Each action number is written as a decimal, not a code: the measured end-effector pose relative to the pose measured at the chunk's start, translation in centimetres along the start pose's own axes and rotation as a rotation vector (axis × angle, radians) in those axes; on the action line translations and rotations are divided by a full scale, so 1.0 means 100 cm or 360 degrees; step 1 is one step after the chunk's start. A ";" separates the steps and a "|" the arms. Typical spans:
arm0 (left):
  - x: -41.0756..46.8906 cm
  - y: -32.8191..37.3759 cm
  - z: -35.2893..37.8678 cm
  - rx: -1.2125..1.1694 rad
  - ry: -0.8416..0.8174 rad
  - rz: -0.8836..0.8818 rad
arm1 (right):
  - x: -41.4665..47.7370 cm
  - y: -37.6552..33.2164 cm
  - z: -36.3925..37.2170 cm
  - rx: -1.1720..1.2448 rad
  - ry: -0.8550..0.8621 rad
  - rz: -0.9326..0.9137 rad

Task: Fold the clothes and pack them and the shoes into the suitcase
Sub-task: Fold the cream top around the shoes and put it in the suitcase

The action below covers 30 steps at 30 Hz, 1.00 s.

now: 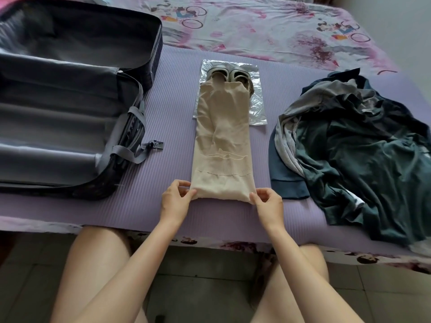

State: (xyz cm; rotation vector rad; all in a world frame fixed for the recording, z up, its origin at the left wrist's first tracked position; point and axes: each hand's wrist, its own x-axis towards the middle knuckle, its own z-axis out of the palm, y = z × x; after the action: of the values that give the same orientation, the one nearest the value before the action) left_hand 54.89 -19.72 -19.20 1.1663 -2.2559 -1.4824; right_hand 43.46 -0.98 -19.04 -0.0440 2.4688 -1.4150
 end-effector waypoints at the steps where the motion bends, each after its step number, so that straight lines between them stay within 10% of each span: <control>1: -0.004 -0.001 -0.002 0.0005 -0.0020 0.0008 | -0.003 0.001 -0.002 -0.0017 -0.0012 0.0008; 10: -0.051 -0.044 -0.032 0.0139 -0.0109 0.0269 | -0.063 0.039 -0.008 -0.0137 -0.0083 -0.0134; 18: -0.044 -0.057 -0.015 0.0824 -0.0286 0.1048 | -0.054 0.065 -0.006 -0.1022 -0.0292 -0.1094; 30: -0.008 -0.030 -0.028 0.0532 0.0114 0.1315 | -0.032 0.023 -0.016 -0.0489 0.0036 -0.1144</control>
State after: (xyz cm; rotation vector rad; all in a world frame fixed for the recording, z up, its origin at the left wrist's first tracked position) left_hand 58.48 -21.60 -20.17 0.2296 -2.5100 -0.7481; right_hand 46.34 2.09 -19.44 -1.0742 2.7973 -1.2252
